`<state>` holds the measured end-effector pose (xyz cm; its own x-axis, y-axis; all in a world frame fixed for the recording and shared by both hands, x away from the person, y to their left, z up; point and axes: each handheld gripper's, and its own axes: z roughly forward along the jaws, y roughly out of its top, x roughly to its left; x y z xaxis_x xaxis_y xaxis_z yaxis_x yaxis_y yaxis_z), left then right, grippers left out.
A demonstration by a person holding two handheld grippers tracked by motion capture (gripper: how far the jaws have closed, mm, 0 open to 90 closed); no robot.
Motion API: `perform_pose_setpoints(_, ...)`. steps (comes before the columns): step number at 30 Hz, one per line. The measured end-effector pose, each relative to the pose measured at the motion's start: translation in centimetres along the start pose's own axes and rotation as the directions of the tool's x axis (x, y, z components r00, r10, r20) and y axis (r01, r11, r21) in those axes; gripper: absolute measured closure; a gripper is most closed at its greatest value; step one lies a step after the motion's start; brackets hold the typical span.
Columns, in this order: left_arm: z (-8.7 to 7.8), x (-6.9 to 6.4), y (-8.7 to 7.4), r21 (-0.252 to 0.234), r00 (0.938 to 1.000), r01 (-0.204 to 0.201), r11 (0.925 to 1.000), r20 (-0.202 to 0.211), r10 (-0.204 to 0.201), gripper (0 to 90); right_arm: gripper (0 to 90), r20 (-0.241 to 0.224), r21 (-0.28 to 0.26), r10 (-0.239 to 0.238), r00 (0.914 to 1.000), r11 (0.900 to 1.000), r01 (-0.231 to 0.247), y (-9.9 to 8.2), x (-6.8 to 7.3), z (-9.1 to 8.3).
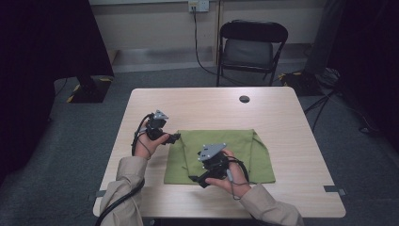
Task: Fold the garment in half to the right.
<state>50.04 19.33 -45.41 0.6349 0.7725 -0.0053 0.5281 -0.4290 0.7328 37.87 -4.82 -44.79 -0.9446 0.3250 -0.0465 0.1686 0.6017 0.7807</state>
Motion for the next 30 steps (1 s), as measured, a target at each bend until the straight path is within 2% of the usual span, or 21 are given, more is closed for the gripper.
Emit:
perform_pose_setpoints(2,0.4,0.0,0.0,0.0,1.0,-0.005,1.0,0.007,0.005,9.1,11.7,-0.015,-0.002,-0.003,0.9999,1.0,0.003,0.4,0.4,0.9)
perform_pose_setpoints(4,0.8,-0.1,0.0,0.018,0.9994,-0.034,0.9993,0.001,0.034,10.8,14.0,-0.02,0.01,-0.013,0.9997,0.9999,0.013,0.7,0.8,1.9)
perform_pose_setpoints(5,1.1,-0.1,-0.1,0.021,0.9994,-0.033,0.9992,-0.007,0.033,12.0,14.3,-0.021,0.01,-0.016,0.9996,0.9998,0.017,0.8,0.9,2.3)
perform_pose_setpoints(8,1.8,-0.1,-0.2,0.005,0.9999,-0.009,0.9999,0.011,0.009,11.5,17.2,-0.032,0.016,-0.014,0.9994,0.9998,0.014,0.9,1.4,3.7)
perform_pose_setpoints(10,2.3,-0.2,-0.3,0.003,0.9994,-0.012,0.9999,0.033,0.012,12.0,17.9,-0.026,0.02,-0.014,0.9996,0.9997,0.015,0.9,1.6,4.6)
perform_pose_setpoints(12,2.8,-0.2,-0.4,0.019,0.9989,-0.03,0.9994,0.036,0.029,12.4,18.5,-0.032,0.027,-0.005,0.9995,0.9996,0.006,1.0,1.8,5.5)
perform_pose_setpoints(13,2.9,-0.2,-0.4,0.013,0.999,-0.025,0.9996,0.038,0.024,13.5,19.4,-0.031,0.031,-0.01,0.9995,0.9995,0.011,1.1,2.0,6.0)
perform_pose_setpoints(18,3.5,-0.1,-1.0,0.036,0.9986,-0.02,0.9992,0.049,0.018,15.1,21.9,-0.038,0.05,-0.011,0.9992,0.9987,0.013,1.6,2.8,7.6)
perform_pose_setpoints(20,3.6,0.0,-1.2,0.05,0.9981,-0.046,0.9977,0.045,0.043,16.9,24.4,-0.047,0.06,-0.019,0.9987,0.998,0.022,1.8,3.2,8.2)
perform_pose_setpoints(23,4.0,0.0,-1.4,0.066,0.9973,-0.056,0.9963,0.051,0.052,18.0,26.5,-0.064,0.055,-0.01,0.9979,0.9984,0.013,1.9,3.6,8.9)
perform_pose_setpoints(26,4.2,0.1,-1.5,0.053,0.9974,-0.048,0.9975,0.057,0.045,17.8,30.6,-0.043,0.095,-0.016,0.999,0.9953,0.02,2.1,3.8,9.6)
perform_pose_setpoints(28,4.2,0.1,-1.7,0.038,0.9965,-0.054,0.9978,0.067,0.051,18.7,32.0,-0.053,0.093,-0.007,0.9986,0.9956,0.012,2.1,3.9,9.9)
perform_pose_setpoints(30,4.2,0.3,-1.6,0.039,0.9952,-0.063,0.9972,0.077,0.06,20.0,36.5,-0.038,0.082,0.014,0.9992,0.9966,-0.011,2.0,3.8,9.9)
